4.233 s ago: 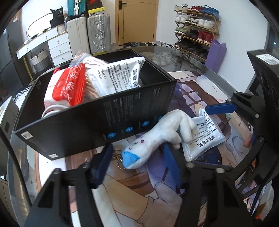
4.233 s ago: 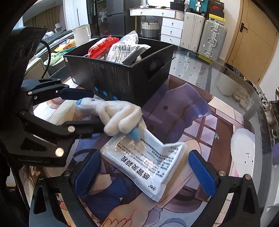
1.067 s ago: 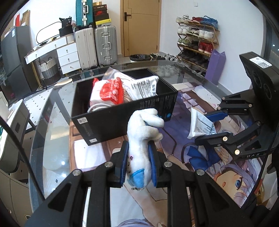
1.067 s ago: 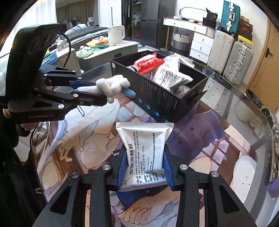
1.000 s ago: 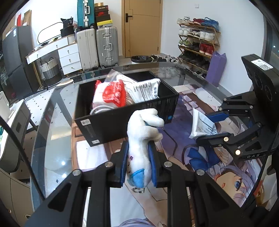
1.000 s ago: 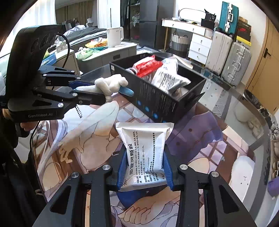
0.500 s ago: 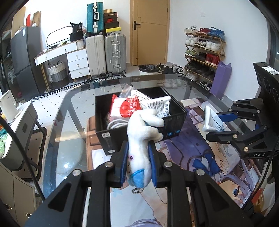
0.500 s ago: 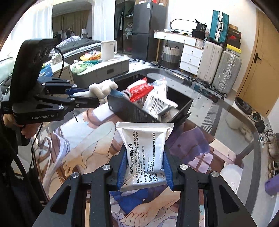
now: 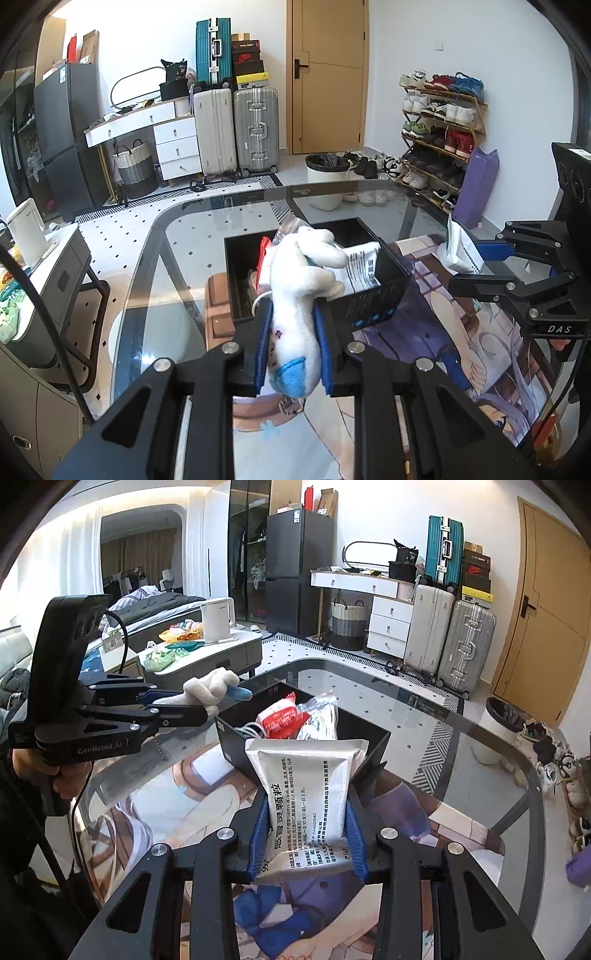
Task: Organize soft objects
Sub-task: 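Lift the plush toy and packet with both grippers over the black box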
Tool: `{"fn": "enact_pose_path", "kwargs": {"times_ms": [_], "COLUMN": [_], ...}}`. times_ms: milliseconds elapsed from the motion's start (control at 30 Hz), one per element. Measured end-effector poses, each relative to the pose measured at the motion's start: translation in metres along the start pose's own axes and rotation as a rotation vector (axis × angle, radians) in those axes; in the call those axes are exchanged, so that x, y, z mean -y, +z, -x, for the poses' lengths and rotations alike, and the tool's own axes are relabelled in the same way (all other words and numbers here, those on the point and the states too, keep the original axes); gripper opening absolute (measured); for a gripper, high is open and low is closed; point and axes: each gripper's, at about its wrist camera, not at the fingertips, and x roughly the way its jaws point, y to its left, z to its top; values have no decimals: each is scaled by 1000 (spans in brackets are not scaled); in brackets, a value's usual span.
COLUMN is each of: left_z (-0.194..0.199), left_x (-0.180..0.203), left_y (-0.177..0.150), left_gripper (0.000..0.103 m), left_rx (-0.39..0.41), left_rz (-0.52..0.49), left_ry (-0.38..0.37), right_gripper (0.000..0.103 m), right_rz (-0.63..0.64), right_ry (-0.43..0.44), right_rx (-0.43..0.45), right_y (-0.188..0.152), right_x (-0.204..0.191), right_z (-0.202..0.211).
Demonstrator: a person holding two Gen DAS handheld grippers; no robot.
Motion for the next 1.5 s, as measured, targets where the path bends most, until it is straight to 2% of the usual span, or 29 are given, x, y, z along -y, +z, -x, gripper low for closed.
{"fn": "enact_pose_path", "kwargs": {"times_ms": [567, 1500], "left_z": [-29, -96], "left_x": [-10, -13], "left_y": [20, 32], "left_gripper": [20, 20], "left_rx": [2, -30], "left_rz": [16, 9], "left_ry": [15, 17], "right_gripper": [37, 37], "right_rz": [-48, -106], "right_ry": [-24, -28], "right_rx": [44, -22], "right_y": [25, 37], "right_x": [9, 22], "right_z": [-15, -99]}}
